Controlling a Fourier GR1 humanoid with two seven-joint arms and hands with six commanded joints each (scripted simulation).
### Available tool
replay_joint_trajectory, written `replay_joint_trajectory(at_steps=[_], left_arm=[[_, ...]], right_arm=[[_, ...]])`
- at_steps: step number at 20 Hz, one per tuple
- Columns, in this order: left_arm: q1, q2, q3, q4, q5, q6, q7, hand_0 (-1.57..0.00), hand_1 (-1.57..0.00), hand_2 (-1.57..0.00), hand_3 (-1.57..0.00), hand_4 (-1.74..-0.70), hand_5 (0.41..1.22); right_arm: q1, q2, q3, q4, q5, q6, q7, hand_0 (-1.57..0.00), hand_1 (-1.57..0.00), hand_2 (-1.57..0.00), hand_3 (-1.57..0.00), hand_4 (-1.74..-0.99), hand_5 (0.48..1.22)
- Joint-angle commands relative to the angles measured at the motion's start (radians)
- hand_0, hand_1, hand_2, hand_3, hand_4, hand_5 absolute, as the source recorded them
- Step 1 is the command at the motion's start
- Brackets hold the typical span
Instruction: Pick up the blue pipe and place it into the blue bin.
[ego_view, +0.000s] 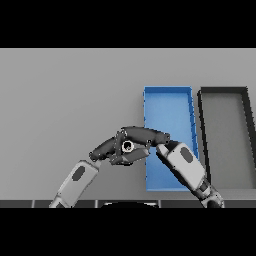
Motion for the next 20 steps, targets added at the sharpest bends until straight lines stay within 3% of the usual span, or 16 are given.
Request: replay_joint_trajectory(at_steps=[1,4,6,9,12,14,16,20], left_arm=[[-0.010,-0.008,0.006,0.002,0.009,0.001,0.018,-0.11,-0.11,-0.10,-0.10,-0.86,0.734],[0.010,-0.032,0.019,0.005,0.047,0.013,0.065,-0.06,-0.05,-0.05,-0.05,-0.88,0.654],[0.029,-0.034,0.018,-0.003,0.055,0.018,0.096,-0.04,-0.03,-0.03,-0.03,-0.89,0.625],[0.049,-0.027,0.010,-0.015,0.058,0.014,0.126,-0.02,-0.02,-0.02,-0.02,-0.91,0.564],[0.043,-0.027,0.015,-0.020,0.069,0.010,0.153,-0.01,-0.01,-0.01,-0.01,-0.92,0.515],[0.054,-0.023,0.008,-0.026,0.069,0.003,0.149,-0.01,0.00,0.00,0.00,-0.92,0.500],[0.070,-0.021,0.004,-0.040,0.068,0.007,0.140,0.00,0.00,0.00,0.00,-0.93,0.493],[0.068,-0.007,0.006,-0.062,0.071,0.003,0.151,0.00,0.00,0.00,0.00,-0.92,0.486]], right_arm=[[0.000,-0.001,-0.001,-0.015,-0.003,-0.007,0.001,-1.57,-1.57,-1.57,-1.57,-1.487,1.218],[-0.003,0.015,-0.010,0.003,0.023,-0.001,0.006,-1.57,-1.57,-1.57,-1.57,-1.488,1.220],[-0.010,0.032,-0.018,0.005,-0.028,-0.015,0.048,-1.57,-1.57,-1.57,-1.57,-1.489,1.220],[-0.024,0.031,-0.045,0.000,-0.244,-0.062,0.148,-1.57,-1.57,-1.57,-1.57,-1.490,1.221],[-0.132,0.000,-0.097,-0.004,-0.427,-0.178,0.231,-1.57,-1.57,-1.57,-1.57,-1.490,1.221],[-0.224,-0.034,-0.132,-0.005,-0.486,-0.226,0.244,-1.57,-1.57,-1.57,-1.57,-1.492,1.221],[-0.309,-0.059,-0.165,0.017,-0.510,-0.223,0.208,-1.57,-1.57,-1.57,-1.57,-1.494,1.221],[-0.468,-0.125,-0.257,0.148,-0.522,-0.286,0.165,-1.57,-1.57,-1.57,-1.57,-1.496,1.221]])
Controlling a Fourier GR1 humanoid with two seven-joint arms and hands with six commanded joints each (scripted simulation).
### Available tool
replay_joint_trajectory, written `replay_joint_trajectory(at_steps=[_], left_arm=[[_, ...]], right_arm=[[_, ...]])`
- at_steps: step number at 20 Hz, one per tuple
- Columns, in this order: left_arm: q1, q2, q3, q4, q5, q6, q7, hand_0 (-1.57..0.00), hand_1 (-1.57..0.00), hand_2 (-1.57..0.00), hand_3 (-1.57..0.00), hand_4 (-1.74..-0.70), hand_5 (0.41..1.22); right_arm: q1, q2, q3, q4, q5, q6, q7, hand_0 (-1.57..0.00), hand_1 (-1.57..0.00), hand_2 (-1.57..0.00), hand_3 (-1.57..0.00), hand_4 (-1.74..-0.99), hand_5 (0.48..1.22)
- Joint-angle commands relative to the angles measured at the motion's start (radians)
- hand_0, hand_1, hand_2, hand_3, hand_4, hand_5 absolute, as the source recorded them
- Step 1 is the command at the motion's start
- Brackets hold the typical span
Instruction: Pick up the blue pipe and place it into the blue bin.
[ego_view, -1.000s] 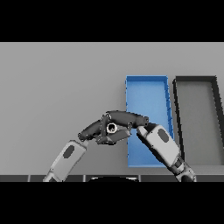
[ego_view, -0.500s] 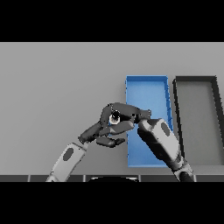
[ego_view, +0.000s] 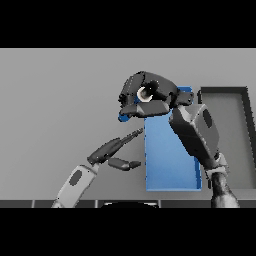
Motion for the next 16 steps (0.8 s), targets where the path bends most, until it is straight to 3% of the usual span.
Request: replay_joint_trajectory(at_steps=[1,5,10,12,16], left_arm=[[-0.003,-0.007,-0.006,-0.001,-0.004,0.003,0.014,0.00,0.00,0.00,0.00,-0.91,0.486],[-0.014,0.009,0.010,0.008,-0.015,0.008,0.009,0.00,0.00,0.00,0.00,-0.89,0.485],[-0.017,-0.004,0.004,-0.001,-0.010,0.010,0.023,0.00,0.00,0.00,0.00,-0.88,0.482],[-0.008,0.009,0.009,-0.004,-0.008,0.004,0.014,0.00,0.00,0.00,0.00,-0.88,0.482],[0.005,0.021,0.008,-0.005,-0.013,0.000,-0.010,0.00,0.00,0.00,0.00,-0.87,0.481]], right_arm=[[-0.027,-0.019,-0.025,0.049,0.023,-0.026,-0.014,-1.57,-1.57,-1.57,-1.57,-1.496,1.221],[-0.071,-0.087,-0.069,0.230,0.131,-0.050,-0.033,-1.57,-1.57,-1.57,-1.57,-1.498,1.221],[0.017,-0.120,-0.094,0.408,0.211,-0.052,-0.039,-1.57,-1.57,-1.57,-1.57,-1.499,1.221],[0.070,-0.125,-0.086,0.460,0.256,-0.067,-0.029,-1.57,-1.57,-1.57,-1.57,-1.499,1.221],[0.189,-0.136,-0.063,0.468,0.301,-0.131,0.021,-1.57,-1.57,-1.57,-1.57,-1.499,1.221]])
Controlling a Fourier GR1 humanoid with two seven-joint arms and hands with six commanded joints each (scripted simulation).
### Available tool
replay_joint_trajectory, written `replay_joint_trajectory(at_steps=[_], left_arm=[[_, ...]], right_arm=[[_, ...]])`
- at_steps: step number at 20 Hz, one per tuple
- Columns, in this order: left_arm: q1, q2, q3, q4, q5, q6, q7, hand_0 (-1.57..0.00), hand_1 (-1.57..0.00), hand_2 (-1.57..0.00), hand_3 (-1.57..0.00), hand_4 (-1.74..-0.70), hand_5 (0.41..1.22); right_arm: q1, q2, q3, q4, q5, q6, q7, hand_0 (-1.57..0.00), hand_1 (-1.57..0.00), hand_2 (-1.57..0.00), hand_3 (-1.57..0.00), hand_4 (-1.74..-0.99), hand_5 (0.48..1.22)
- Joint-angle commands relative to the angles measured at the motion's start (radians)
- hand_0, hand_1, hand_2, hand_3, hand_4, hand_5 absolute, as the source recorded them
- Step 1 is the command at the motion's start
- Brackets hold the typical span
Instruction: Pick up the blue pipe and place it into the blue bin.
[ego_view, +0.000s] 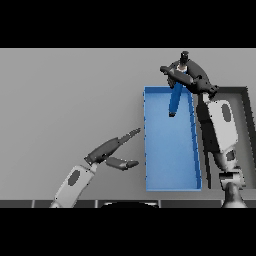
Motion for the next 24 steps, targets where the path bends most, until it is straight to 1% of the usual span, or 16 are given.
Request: replay_joint_trajectory(at_steps=[1,4,6,7,8,9,10,11,13,14,15,16,17,19,21,24], left_arm=[[-0.009,-0.008,-0.002,0.011,-0.006,0.004,0.007,0.00,0.00,0.00,0.00,-0.87,0.481],[0.001,-0.011,-0.005,0.007,-0.001,0.003,0.008,0.00,0.00,0.00,0.00,-0.88,0.479],[-0.009,-0.006,0.001,0.009,-0.002,0.002,0.014,0.00,0.00,0.00,0.00,-0.88,0.475],[-0.012,-0.006,0.001,0.003,-0.002,0.003,0.013,0.00,0.00,0.00,0.00,-0.88,0.476],[-0.010,-0.015,-0.004,0.006,0.000,0.004,0.020,0.00,0.00,0.00,0.00,-0.88,0.479],[-0.005,-0.003,0.003,0.003,0.004,0.000,0.007,0.00,0.00,0.00,0.00,-0.88,0.481],[-0.017,-0.008,0.006,0.005,0.010,-0.001,0.022,0.00,0.00,0.00,0.00,-0.89,0.483],[-0.019,-0.012,0.004,0.001,0.007,0.003,0.027,0.00,0.00,0.00,0.00,-0.89,0.486],[-0.018,-0.018,-0.010,0.006,-0.011,0.006,0.025,0.00,0.00,0.00,0.00,-0.88,0.493],[-0.020,-0.012,-0.003,0.013,-0.008,0.005,0.027,0.00,0.00,0.00,0.00,-0.88,0.495],[-0.017,-0.018,-0.005,0.015,-0.011,0.010,0.019,0.00,0.00,0.00,0.00,-0.88,0.497],[-0.024,-0.020,0.000,0.023,-0.007,0.008,0.020,0.00,0.00,0.00,0.00,-0.88,0.497],[-0.011,-0.012,0.001,0.014,-0.003,0.006,0.005,0.00,0.00,0.00,0.00,-0.88,0.496],[-0.021,-0.016,0.002,0.018,-0.005,0.009,0.011,0.00,0.00,0.00,0.00,-0.88,0.493],[-0.017,-0.020,-0.006,0.021,-0.019,0.016,0.010,0.00,0.00,0.00,0.00,-0.88,0.490],[-0.026,-0.015,0.002,0.019,-0.008,0.009,0.007,0.00,0.00,0.00,0.00,-0.88,0.483]], right_arm=[[0.021,0.004,0.011,0.007,0.018,-0.022,0.009,-1.57,-1.57,-1.57,-1.57,-1.499,1.221],[0.101,-0.012,0.031,-0.016,0.029,-0.073,0.082,-1.57,-1.57,-1.57,-1.57,-1.499,1.221],[0.154,-0.025,0.059,-0.036,0.039,-0.104,0.138,-1.57,-1.57,-1.57,-1.02,-1.586,1.221],[0.165,-0.048,0.100,-0.023,0.020,-0.120,0.138,-1.57,-1.57,-1.57,-0.82,-1.617,1.221],[0.175,-0.067,0.143,-0.018,0.002,-0.126,0.138,-1.57,-1.57,-1.57,-0.68,-1.642,1.221],[0.184,-0.089,0.187,-0.006,-0.006,-0.140,0.138,-1.57,-1.57,-1.57,-0.62,-1.662,1.221],[0.181,-0.118,0.243,0.007,-0.043,-0.173,0.138,-1.57,-1.57,-1.57,-0.81,-1.617,1.199],[0.175,-0.138,0.299,0.040,-0.086,-0.205,0.138,-1.57,-1.51,-1.45,-0.96,-1.573,1.188],[0.153,-0.175,0.426,0.105,-0.209,-0.235,0.138,-1.01,-0.97,-0.93,-0.61,-1.451,1.146],[0.135,-0.189,0.487,0.128,-0.269,-0.251,0.138,-0.80,-0.77,-0.74,-0.49,-1.385,1.114],[0.110,-0.202,0.543,0.139,-0.328,-0.249,0.138,-0.64,-0.62,-0.60,-0.39,-1.334,1.135],[0.075,-0.228,0.590,0.145,-0.366,-0.208,0.137,-0.51,-0.50,-0.48,-0.31,-1.296,1.152],[0.059,-0.237,0.620,0.160,-0.365,-0.181,0.138,-0.41,-0.40,-0.38,-0.25,-1.264,1.108],[0.063,-0.265,0.669,0.111,-0.299,-0.143,0.137,-0.26,-0.25,-0.24,-0.16,-1.202,1.013],[0.067,-0.283,0.695,0.080,-0.260,-0.141,0.122,-0.17,-0.16,-0.16,-0.10,-1.160,0.945],[0.055,-0.279,0.715,0.100,-0.222,-0.116,0.107,-0.09,-0.08,-0.08,-0.05,-1.133,0.853]])
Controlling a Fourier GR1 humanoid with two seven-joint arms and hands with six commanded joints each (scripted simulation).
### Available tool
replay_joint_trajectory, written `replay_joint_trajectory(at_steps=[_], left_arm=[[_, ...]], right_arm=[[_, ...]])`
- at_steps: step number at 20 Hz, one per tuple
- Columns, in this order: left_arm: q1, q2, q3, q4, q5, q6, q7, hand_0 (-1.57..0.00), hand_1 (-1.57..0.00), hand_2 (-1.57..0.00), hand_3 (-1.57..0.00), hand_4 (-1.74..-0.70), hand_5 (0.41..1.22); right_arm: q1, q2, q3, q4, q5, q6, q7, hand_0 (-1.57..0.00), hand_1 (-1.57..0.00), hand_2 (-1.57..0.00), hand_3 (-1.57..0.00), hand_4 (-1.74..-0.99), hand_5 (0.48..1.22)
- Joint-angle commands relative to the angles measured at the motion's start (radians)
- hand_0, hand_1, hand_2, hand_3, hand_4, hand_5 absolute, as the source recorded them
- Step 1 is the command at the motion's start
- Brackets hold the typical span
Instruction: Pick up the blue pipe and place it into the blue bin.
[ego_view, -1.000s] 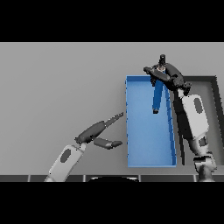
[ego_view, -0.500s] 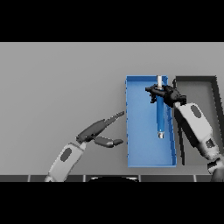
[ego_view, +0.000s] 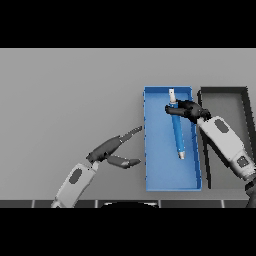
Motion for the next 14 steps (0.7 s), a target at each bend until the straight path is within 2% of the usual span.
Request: replay_joint_trajectory(at_steps=[1,2,3,5,8,10,12,14], left_arm=[[0.011,-0.005,-0.007,-0.009,0.003,0.000,0.008,0.00,0.00,0.00,0.00,-0.88,0.480],[0.017,0.000,-0.009,-0.007,-0.001,-0.001,0.007,0.00,0.00,0.00,0.00,-0.88,0.478],[0.016,-0.002,-0.009,-0.001,-0.002,-0.001,0.012,0.00,0.00,0.00,0.00,-0.88,0.476],[0.015,-0.001,-0.007,-0.006,-0.004,0.002,0.007,0.00,0.00,0.00,0.00,-0.88,0.474],[0.015,0.013,0.002,-0.010,0.004,-0.004,0.010,0.00,0.00,0.00,0.00,-0.88,0.476],[0.016,0.010,0.003,-0.026,0.014,-0.004,0.021,0.00,0.00,0.00,0.00,-0.89,0.478],[0.015,0.007,0.002,-0.021,0.007,0.003,0.028,0.00,0.00,0.00,0.00,-0.89,0.480],[0.012,0.025,0.014,-0.025,0.020,-0.010,0.021,0.00,0.00,0.00,0.00,-0.89,0.480]], right_arm=[[-0.003,-0.002,0.005,0.007,0.013,0.000,-0.004,-0.07,-0.07,-0.06,-0.04,-1.131,0.829],[-0.001,0.000,0.005,0.006,0.013,0.001,-0.010,-0.19,-0.09,-0.05,-0.03,-1.131,0.809],[-0.005,0.001,0.000,0.016,0.011,0.006,-0.018,-0.38,-0.18,-0.08,-0.03,-1.144,0.792],[0.003,0.005,0.003,0.009,0.016,0.006,-0.040,-0.24,-0.12,-0.05,-0.02,-1.153,0.777],[0.013,-0.004,-0.014,-0.003,-0.021,0.018,-0.024,-0.12,-0.06,-0.03,-0.01,-1.154,0.809],[0.008,-0.003,-0.009,-0.012,-0.014,0.009,-0.027,-0.21,-0.10,-0.02,0.00,-1.152,0.804],[0.008,0.001,-0.011,0.003,-0.009,0.016,-0.047,-0.21,-0.10,-0.02,0.00,-1.152,0.795],[0.007,-0.003,-0.004,-0.015,-0.004,0.016,-0.038,-0.21,-0.10,-0.02,0.00,-1.152,0.798]])
